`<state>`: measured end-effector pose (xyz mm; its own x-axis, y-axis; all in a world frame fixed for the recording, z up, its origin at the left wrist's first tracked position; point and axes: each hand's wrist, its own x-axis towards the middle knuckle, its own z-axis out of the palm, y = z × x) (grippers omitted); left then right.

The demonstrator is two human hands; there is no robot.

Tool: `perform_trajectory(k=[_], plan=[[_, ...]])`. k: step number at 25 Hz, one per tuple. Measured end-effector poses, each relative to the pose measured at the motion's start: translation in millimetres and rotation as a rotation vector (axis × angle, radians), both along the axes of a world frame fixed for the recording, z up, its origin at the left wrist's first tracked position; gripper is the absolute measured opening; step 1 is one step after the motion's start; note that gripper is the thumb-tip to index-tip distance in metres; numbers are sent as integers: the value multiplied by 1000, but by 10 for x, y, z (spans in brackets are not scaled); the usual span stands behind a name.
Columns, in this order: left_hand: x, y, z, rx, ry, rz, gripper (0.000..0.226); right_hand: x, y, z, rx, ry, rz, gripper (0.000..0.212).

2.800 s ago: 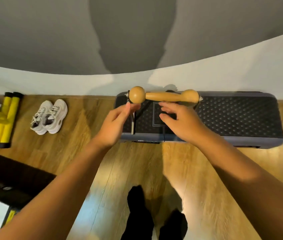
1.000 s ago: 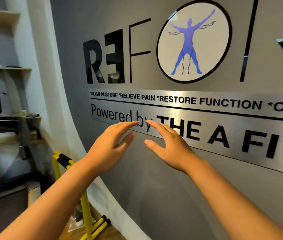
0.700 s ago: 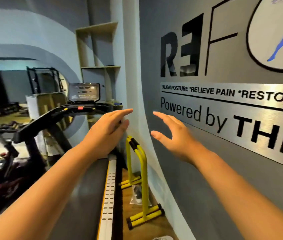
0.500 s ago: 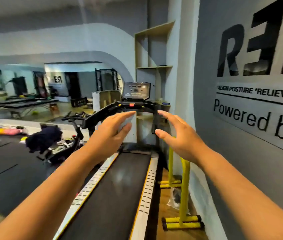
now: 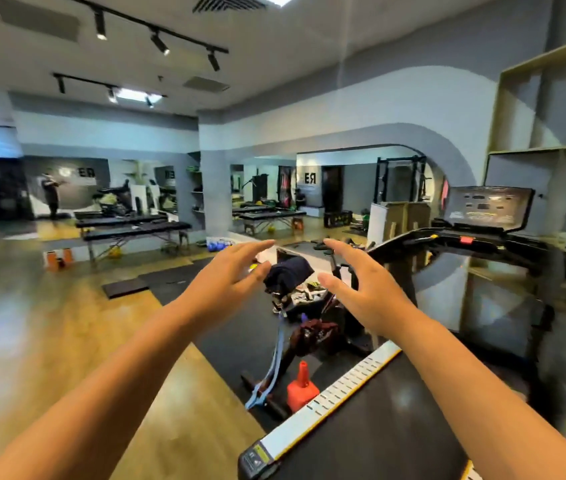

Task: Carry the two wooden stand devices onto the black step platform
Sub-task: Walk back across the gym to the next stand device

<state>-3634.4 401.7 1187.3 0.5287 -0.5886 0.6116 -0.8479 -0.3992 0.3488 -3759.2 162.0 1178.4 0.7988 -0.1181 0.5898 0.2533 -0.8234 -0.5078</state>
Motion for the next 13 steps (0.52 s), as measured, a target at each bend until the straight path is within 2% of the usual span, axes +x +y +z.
perform_trajectory(k=[7,13], plan=[[1077,1421,109,32,-6,289,49,1684,1091,158,11,-21,203,62],[1947,2066,105,33,-20,435,49,2958,1623,137,29,8,333,64]])
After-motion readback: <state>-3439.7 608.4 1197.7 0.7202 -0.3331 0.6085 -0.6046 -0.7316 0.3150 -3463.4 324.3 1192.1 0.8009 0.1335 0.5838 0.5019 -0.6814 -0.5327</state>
